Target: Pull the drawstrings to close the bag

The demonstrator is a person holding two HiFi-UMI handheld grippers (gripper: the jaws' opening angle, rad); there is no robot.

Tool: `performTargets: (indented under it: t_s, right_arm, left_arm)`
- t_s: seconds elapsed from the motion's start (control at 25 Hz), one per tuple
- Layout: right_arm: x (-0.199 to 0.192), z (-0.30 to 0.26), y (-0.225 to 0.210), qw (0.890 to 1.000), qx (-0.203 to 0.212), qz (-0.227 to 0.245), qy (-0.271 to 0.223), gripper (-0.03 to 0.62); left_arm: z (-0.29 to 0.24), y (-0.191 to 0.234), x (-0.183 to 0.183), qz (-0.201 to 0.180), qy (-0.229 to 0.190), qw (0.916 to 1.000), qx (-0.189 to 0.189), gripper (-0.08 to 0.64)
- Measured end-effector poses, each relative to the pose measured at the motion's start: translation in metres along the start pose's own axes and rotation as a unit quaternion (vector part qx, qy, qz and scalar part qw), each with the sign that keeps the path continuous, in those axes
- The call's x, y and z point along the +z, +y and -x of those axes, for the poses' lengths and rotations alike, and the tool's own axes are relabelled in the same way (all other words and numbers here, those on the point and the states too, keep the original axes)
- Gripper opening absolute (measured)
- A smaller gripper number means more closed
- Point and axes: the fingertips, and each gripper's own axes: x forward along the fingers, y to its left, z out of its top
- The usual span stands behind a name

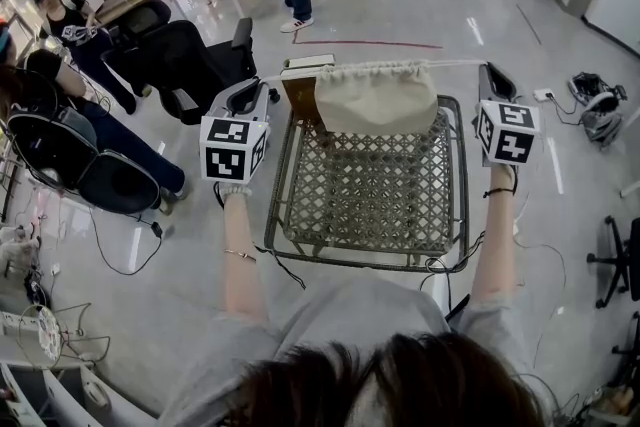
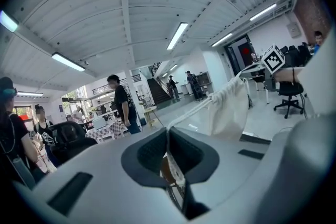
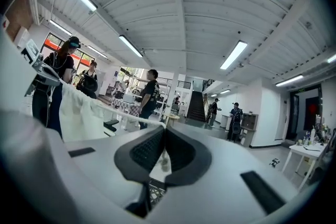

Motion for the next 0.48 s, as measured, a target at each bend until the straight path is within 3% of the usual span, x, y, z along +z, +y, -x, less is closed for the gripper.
performTargets:
  t_s: [0.12,0.48]
  right_arm:
    - [-0.006,0.002,-0.006,1.000,-0.005,-0.016,0.003,0.027]
    - [-0.011,-0.001,-0.013,1.000,-0.024,-0.005,0.012,0.028]
  left_arm:
    - [0.002,0.001,-0.002,0.003,-0.002,1.0000,-0.002,0.032]
    - [0.001,0.006,0.001,-0.001,-0.006,1.0000,0.001,0.034]
